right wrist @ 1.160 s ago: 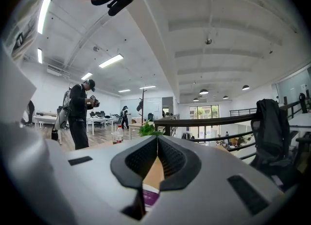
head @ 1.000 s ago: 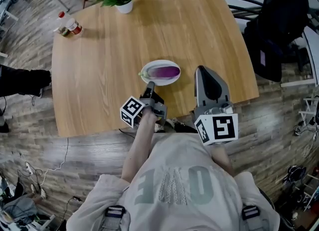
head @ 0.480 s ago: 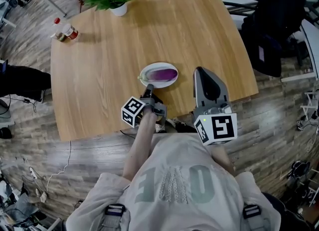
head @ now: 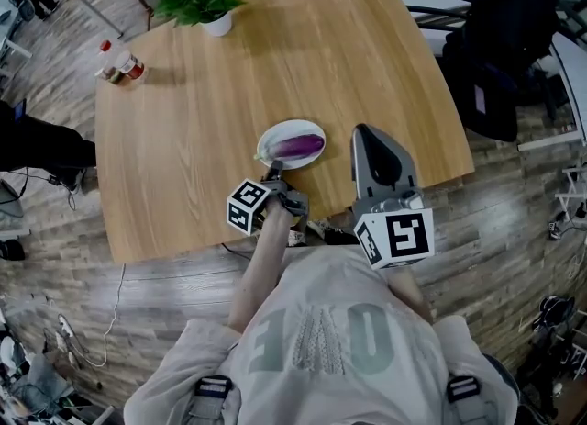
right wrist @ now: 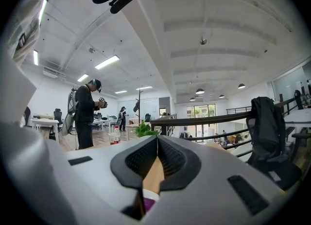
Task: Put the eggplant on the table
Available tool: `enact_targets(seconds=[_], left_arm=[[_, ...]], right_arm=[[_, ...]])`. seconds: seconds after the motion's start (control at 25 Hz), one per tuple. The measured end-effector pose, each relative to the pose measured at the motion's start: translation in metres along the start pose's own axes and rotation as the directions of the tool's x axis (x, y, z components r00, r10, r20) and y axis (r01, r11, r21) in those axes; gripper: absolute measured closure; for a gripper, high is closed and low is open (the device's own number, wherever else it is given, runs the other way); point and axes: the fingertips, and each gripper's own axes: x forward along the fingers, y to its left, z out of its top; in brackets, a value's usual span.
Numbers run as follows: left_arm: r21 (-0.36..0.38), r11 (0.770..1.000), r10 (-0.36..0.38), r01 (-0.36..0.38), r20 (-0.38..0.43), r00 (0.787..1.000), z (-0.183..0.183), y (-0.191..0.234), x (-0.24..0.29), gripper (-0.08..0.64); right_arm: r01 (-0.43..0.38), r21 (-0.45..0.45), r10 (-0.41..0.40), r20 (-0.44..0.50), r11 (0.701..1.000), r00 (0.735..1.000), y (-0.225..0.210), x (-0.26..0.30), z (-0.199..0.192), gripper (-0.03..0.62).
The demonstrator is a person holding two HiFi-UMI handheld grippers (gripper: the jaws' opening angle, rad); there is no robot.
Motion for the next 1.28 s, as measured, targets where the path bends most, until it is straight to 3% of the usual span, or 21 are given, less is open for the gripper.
enact_targets(seconds=[0.08, 0.24, 0.32, 0.48, 0.56, 0.64, 0.76, 0.84, 0.92, 1.0, 1.04, 1.08, 1.12, 1.16, 1.2, 1.28], left_arm=[[-0.001, 1.0, -0.001, 0.001, 0.019, 1.0, 0.002, -0.002, -0.002, 0.465], [-0.056, 0.998, 0.005, -0.001, 0.07, 0.998, 0.004, -0.003, -0.008, 0.406], [-0.049, 0.999, 0.03, -0.024, 0.122, 0.992, 0.01, -0.003, -0.016, 0.391], [0.103, 0.992, 0.037, -0.071, 0.3, 0.953, 0.043, -0.024, -0.04, 0.382], [0.215, 0.976, -0.047, -0.04, 0.385, 0.922, 0.063, -0.055, -0.054, 0.382], [0.356, 0.935, -0.175, 0.009, 0.436, 0.883, 0.081, -0.099, -0.07, 0.382], [0.563, 0.824, -0.378, 0.063, 0.464, 0.801, 0.098, -0.169, -0.1, 0.382], [0.703, 0.709, -0.515, 0.054, 0.464, 0.721, 0.102, -0.216, -0.131, 0.382], [0.84, 0.541, -0.65, -0.026, 0.438, 0.621, 0.095, -0.264, -0.168, 0.382], [0.924, 0.344, -0.76, -0.166, 0.378, 0.529, 0.078, -0.306, -0.204, 0.378], [0.939, 0.251, -0.802, -0.235, 0.338, 0.493, 0.067, -0.323, -0.218, 0.377], [0.942, 0.174, -0.834, -0.288, 0.296, 0.466, 0.057, -0.336, -0.23, 0.377], [0.939, 0.114, -0.854, -0.325, 0.26, 0.45, 0.048, -0.346, -0.238, 0.377], [0.934, 0.07, -0.863, -0.351, 0.233, 0.448, 0.042, -0.353, -0.243, 0.378], [0.928, 0.041, -0.86, -0.37, 0.222, 0.46, 0.037, -0.357, -0.244, 0.379], [0.916, 0.017, -0.832, -0.401, 0.235, 0.502, 0.033, -0.36, -0.241, 0.41]], right_arm=[[-0.004, -0.004, 0.004, 0.005, 1.0, 1.0, 0.0, -0.001, 0.001, 0.574], [-0.014, -0.012, 0.014, 0.013, 1.0, 1.0, -0.001, -0.002, 0.003, 0.574], [-0.018, -0.01, 0.018, 0.018, 1.0, 1.0, 0.0, -0.001, 0.005, 0.574], [-0.01, 0.005, 0.01, 0.022, 1.0, 1.0, -0.001, 0.002, 0.007, 0.574], [0.006, 0.019, -0.007, 0.022, 1.0, 1.0, -0.004, 0.002, 0.007, 0.574], [0.028, 0.036, -0.029, 0.025, 0.999, 0.999, -0.009, 0.001, 0.008, 0.574], [0.06, 0.055, -0.061, 0.033, 0.997, 0.998, -0.015, 0.001, 0.008, 0.574], [0.07, 0.062, -0.073, 0.042, 0.996, 0.996, -0.015, 0.003, 0.01, 0.574], [0.068, 0.069, -0.072, 0.064, 0.995, 0.995, -0.013, 0.004, 0.016, 0.574], [0.049, 0.079, -0.057, 0.099, 0.996, 0.994, -0.008, 0.005, 0.024, 0.574], [0.035, 0.081, -0.045, 0.117, 0.996, 0.992, -0.005, 0.005, 0.028, 0.574], [0.02, 0.079, -0.03, 0.134, 0.997, 0.99, -0.001, 0.005, 0.032, 0.574], [0.004, 0.071, -0.015, 0.149, 0.997, 0.989, 0.004, 0.004, 0.035, 0.574], [-0.011, 0.06, 0.001, 0.159, 0.998, 0.987, 0.009, 0.004, 0.037, 0.574], [-0.027, 0.047, 0.019, 0.163, 0.999, 0.986, 0.015, 0.005, 0.039, 0.574], [-0.062, 0.021, 0.057, 0.159, 0.998, 0.986, 0.025, 0.006, 0.041, 0.574]])
